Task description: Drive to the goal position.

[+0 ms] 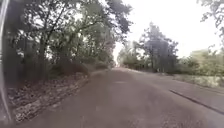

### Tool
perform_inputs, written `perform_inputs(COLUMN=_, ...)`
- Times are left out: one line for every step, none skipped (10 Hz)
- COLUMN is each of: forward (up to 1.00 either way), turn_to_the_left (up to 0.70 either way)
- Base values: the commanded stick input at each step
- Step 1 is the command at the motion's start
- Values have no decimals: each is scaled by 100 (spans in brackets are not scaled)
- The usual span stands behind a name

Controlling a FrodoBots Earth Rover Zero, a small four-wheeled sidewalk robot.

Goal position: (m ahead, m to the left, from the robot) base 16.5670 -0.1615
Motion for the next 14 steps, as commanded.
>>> perform_inputs(forward=70, turn_to_the_left=0)
perform_inputs(forward=70, turn_to_the_left=0)
perform_inputs(forward=70, turn_to_the_left=0)
perform_inputs(forward=70, turn_to_the_left=0)
perform_inputs(forward=70, turn_to_the_left=0)
perform_inputs(forward=70, turn_to_the_left=0)
perform_inputs(forward=70, turn_to_the_left=0)
perform_inputs(forward=70, turn_to_the_left=0)
perform_inputs(forward=70, turn_to_the_left=0)
perform_inputs(forward=70, turn_to_the_left=0)
perform_inputs(forward=70, turn_to_the_left=0)
perform_inputs(forward=70, turn_to_the_left=1)
perform_inputs(forward=70, turn_to_the_left=1)
perform_inputs(forward=70, turn_to_the_left=2)
